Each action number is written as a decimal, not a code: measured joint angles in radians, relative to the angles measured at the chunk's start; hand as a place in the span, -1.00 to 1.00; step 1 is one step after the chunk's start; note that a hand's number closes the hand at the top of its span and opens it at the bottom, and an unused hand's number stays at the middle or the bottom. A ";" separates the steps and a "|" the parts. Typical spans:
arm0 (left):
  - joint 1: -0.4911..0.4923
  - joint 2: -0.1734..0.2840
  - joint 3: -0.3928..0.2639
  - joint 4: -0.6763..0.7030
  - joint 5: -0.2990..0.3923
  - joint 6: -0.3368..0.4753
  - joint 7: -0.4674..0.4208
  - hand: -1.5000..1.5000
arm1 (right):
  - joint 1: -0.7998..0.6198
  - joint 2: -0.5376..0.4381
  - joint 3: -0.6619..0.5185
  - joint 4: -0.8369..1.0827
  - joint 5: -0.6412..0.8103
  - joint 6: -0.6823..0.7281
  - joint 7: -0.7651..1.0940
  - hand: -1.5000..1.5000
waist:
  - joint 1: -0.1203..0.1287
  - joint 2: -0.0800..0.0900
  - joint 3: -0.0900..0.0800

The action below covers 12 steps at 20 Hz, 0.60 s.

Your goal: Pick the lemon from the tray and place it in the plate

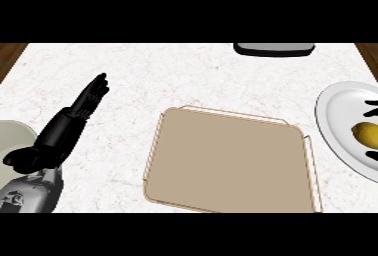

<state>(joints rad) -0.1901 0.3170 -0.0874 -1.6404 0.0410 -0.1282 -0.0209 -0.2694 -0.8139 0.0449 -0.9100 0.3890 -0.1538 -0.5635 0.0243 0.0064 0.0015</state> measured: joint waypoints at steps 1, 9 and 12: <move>-0.004 -0.001 0.006 0.004 0.003 -0.006 0.001 0.00 | -0.018 0.018 -0.005 0.036 0.004 -0.006 -0.035 -1.00 | -0.002 0.000 0.000; 0.013 -0.014 0.015 -0.005 -0.016 -0.016 0.001 0.00 | -0.150 0.040 -0.106 0.260 -0.066 0.086 -0.313 -1.00 | -0.009 -0.002 0.000; 0.033 -0.007 0.026 -0.016 -0.013 -0.026 -0.006 0.00 | -0.166 0.042 -0.137 0.270 -0.128 0.194 -0.359 -1.00 | -0.013 -0.005 -0.001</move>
<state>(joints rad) -0.1568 0.3097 -0.0613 -1.6561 0.0284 -0.1543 -0.0270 -0.4355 -0.7720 -0.0922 -0.6400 0.2614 0.0399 -0.9227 0.0115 0.0018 0.0010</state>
